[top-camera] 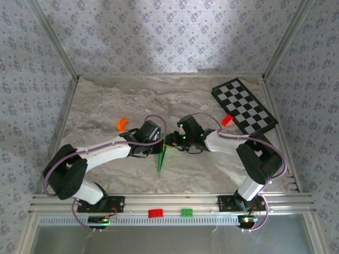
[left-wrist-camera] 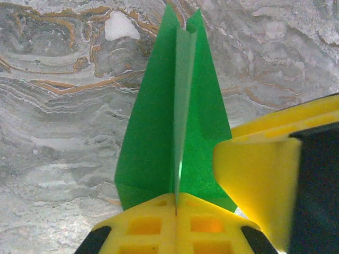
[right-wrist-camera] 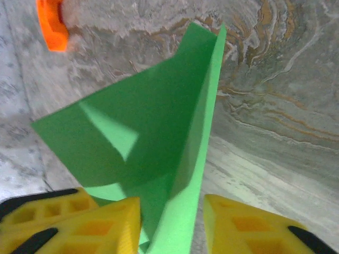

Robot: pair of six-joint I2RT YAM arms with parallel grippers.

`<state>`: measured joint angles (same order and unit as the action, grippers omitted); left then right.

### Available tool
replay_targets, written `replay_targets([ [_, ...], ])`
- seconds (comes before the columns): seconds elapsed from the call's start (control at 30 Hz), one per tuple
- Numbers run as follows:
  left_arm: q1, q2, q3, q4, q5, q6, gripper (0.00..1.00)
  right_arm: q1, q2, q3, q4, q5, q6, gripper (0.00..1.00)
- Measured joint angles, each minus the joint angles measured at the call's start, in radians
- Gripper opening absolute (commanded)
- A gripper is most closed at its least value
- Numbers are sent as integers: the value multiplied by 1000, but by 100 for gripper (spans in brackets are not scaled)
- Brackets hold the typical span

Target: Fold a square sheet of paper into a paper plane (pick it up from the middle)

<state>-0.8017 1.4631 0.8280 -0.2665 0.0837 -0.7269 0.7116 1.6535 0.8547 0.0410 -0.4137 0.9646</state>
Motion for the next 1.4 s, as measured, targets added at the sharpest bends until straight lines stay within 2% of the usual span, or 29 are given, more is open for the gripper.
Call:
replay_targets([
  [0.13, -2, 13, 9, -1, -3, 0, 6, -3, 0, -9, -16, -2, -11, 8],
  [0.2, -3, 14, 9, -3, -3, -1, 11, -10, 0, -17, -13, -11, -10, 5],
  [0.27, -4, 16, 9, -5, -3, 0, 15, -12, 0, -23, -10, -19, -10, 4],
  [0.4, -3, 16, 9, -17, 2, 5, 29, -13, 0, -24, -5, -28, -11, 4],
  [0.5, -4, 13, 9, -29, 9, 5, 33, -14, 0, -24, 2, -32, -10, 4],
  [1.07, -4, -31, 9, -64, 31, 7, 41, -18, 19, -24, 3, -36, -11, 4],
  [1.23, -6, -31, 9, -92, 27, 0, 47, -18, 21, -24, 0, -35, -11, 4],
  [1.4, -10, -31, 5, -92, 36, 0, 47, -18, 21, -24, 0, -35, -11, 4],
])
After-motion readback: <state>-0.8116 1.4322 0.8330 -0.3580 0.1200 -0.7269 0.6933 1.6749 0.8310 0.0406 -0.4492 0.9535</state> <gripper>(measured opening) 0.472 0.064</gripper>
